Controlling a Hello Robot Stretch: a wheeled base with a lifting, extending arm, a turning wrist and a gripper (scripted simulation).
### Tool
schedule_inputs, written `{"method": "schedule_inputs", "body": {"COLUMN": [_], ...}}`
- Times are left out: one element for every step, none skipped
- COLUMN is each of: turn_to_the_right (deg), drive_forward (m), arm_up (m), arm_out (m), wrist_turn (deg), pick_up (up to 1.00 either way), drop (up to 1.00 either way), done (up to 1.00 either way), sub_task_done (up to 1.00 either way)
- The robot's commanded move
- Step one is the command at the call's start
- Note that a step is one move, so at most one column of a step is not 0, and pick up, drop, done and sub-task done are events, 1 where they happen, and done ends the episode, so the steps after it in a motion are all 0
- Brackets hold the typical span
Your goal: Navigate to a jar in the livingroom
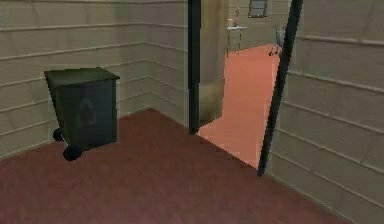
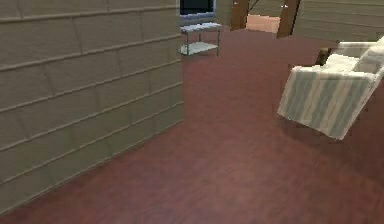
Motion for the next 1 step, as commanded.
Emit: {"method": "schedule_inputs", "body": {"turn_to_the_right": [0.0], "drive_forward": [1.00], "arm_up": [0.00], "arm_out": [0.00], "wrist_turn": [0.0], "pick_up": [0.00], "drop": [0.00], "done": [0.00], "sub_task_done": [0.00]}}
